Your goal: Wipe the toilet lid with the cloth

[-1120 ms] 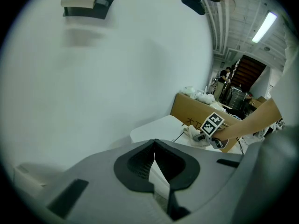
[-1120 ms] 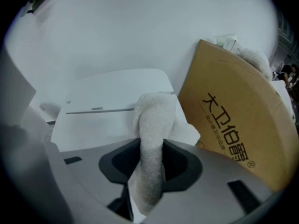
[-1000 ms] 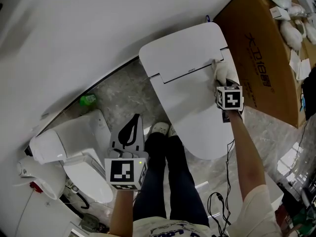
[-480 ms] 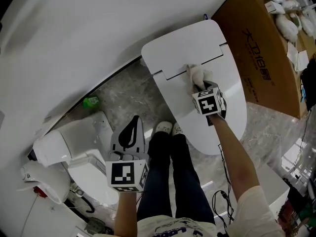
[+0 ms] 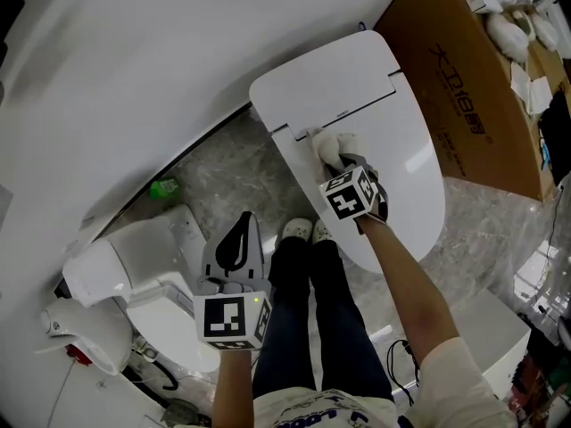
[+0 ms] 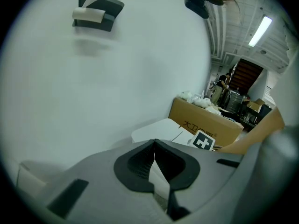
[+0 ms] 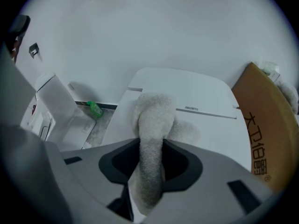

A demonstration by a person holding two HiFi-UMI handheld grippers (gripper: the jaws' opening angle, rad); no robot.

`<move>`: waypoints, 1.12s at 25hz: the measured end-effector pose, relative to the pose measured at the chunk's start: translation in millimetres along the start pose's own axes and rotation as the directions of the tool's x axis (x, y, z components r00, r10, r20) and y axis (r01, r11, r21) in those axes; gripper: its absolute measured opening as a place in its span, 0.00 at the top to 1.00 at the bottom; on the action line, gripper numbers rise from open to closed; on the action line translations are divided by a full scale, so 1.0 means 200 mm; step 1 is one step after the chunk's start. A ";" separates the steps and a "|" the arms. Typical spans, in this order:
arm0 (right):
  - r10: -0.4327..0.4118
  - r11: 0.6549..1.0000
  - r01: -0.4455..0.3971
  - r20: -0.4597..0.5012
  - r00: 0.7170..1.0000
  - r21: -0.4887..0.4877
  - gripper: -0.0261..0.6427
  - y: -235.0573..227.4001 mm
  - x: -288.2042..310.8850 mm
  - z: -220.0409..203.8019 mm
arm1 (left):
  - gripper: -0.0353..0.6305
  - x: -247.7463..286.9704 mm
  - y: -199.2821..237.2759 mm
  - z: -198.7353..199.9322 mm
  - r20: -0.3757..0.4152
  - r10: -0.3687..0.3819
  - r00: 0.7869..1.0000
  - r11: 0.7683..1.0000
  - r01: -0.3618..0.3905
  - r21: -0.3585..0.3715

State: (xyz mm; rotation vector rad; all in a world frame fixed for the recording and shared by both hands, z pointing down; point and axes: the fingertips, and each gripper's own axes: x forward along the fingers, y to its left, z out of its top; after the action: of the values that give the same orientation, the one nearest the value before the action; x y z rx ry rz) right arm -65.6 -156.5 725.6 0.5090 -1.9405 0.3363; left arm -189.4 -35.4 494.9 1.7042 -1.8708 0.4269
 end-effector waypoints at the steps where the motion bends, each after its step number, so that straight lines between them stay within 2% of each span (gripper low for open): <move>1: 0.007 1.000 -0.007 0.000 1.000 -0.005 0.77 0.02 0.00 0.00 | 0.93 0.00 -0.01 0.00 0.003 -0.002 1.000 1.000 0.002 -0.002; 17: 0.097 0.984 -0.100 -0.027 0.995 -0.150 0.77 0.34 -0.02 -0.08 | 0.93 -0.01 -0.09 -0.01 -0.003 -0.019 1.000 1.000 0.019 0.000; 28: 0.181 0.941 -0.185 -0.042 0.983 -0.283 0.77 0.41 -0.08 -0.22 | 0.93 0.03 -0.16 0.02 -0.003 -0.041 0.999 0.999 0.041 0.015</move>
State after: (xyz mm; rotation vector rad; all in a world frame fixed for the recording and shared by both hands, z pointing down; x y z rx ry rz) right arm -66.2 -61.7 728.4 0.1358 -1.9844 0.1705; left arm -158.8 -47.2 489.7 1.7481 -1.8313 0.4280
